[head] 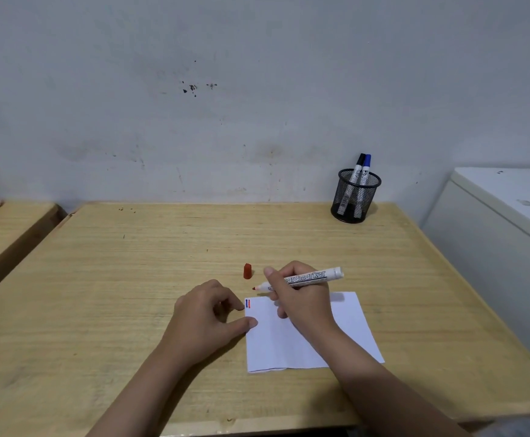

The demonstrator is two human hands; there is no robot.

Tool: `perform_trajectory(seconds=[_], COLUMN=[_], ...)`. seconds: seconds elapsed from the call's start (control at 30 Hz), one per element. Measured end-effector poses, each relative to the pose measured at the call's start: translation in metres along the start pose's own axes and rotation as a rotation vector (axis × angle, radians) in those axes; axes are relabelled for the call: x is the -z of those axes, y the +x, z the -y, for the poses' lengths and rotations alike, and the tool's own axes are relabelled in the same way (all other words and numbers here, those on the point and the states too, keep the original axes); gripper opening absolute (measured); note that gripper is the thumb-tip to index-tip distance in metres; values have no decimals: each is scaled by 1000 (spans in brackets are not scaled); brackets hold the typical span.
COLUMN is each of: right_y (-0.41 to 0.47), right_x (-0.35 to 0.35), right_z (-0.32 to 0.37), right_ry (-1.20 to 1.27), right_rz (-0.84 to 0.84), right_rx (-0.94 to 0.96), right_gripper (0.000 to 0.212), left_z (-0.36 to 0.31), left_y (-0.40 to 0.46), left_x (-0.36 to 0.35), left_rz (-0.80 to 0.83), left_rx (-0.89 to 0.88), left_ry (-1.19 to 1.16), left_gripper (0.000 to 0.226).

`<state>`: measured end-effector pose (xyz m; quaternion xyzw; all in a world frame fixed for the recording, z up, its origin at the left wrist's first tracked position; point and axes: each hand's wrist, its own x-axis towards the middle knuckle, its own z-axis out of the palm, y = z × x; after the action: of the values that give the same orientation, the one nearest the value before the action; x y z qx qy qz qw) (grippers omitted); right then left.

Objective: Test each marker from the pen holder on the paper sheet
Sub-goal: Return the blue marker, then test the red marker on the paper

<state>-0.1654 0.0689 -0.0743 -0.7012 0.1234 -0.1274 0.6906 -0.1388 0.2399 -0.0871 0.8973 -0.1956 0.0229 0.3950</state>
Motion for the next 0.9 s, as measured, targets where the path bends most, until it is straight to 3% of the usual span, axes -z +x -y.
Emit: perform_trajectory(seconds=[0.13, 0.3, 0.53, 0.6, 0.73, 0.9], right_y=[2, 4, -3, -7, -13, -17], right_x=[2, 7, 25, 31, 40, 44], right_z=[2, 7, 21, 24, 30, 39], right_ry=[84, 298, 342, 329, 313, 291], right_rz=[-34, -66, -64, -56, -50, -28], right_rx=[-32, -90, 69, 113, 174, 229], right_gripper=[31, 14, 16, 12, 20, 19], left_z=[-8, -19, -21, -25, -48, -70], left_y=[17, 46, 64, 62, 53, 45], left_x=[3, -3, -3, 1, 12, 15], left_rz=[-74, -23, 38, 12, 110, 203], left_rx=[84, -73, -4, 42, 121, 140], left_ry=[-176, 38, 176, -1, -678, -943], left_gripper=[20, 31, 10, 6, 7, 13])
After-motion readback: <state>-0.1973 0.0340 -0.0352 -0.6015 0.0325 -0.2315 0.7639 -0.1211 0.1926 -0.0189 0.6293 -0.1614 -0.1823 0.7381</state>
